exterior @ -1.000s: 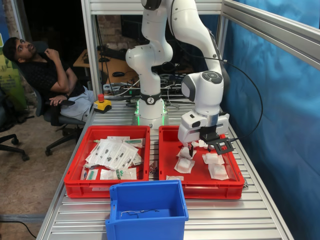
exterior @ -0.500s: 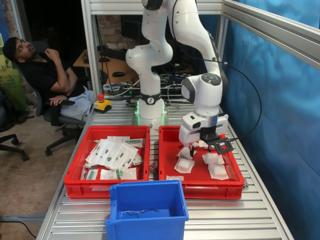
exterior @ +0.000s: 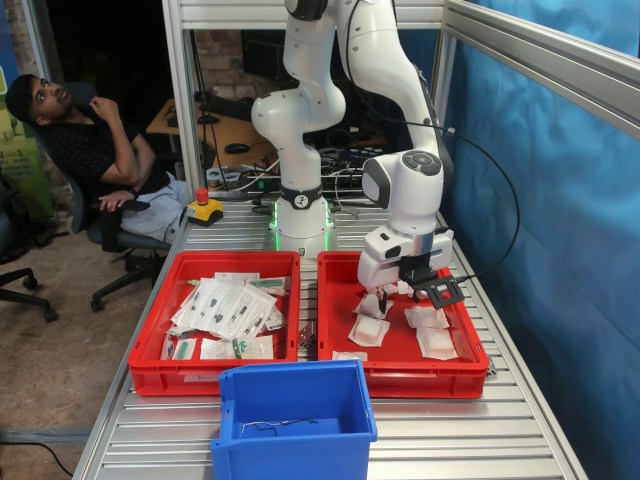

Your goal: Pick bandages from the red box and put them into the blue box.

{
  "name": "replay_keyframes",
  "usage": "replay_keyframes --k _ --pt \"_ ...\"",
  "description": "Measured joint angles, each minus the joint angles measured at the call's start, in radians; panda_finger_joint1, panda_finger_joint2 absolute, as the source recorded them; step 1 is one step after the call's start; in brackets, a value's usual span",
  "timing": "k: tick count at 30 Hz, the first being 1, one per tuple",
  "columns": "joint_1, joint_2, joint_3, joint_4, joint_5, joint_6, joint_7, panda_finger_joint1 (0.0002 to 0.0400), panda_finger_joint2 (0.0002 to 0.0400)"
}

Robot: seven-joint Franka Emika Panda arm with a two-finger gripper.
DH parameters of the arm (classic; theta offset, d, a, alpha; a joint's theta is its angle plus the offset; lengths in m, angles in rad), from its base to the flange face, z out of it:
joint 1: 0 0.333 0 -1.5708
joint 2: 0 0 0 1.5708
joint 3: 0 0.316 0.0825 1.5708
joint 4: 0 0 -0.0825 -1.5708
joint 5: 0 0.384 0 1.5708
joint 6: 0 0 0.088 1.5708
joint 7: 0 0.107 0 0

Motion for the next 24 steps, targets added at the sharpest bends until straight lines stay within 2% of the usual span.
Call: replay_keyframes --k 12,24 --pt "0.032 0.001 0.01 -0.004 0.0 0.033 0.0 0.04 0.04" --pt "0.042 0.037 0.014 -0.004 0.0 0.07 0.0 0.04 0.04"
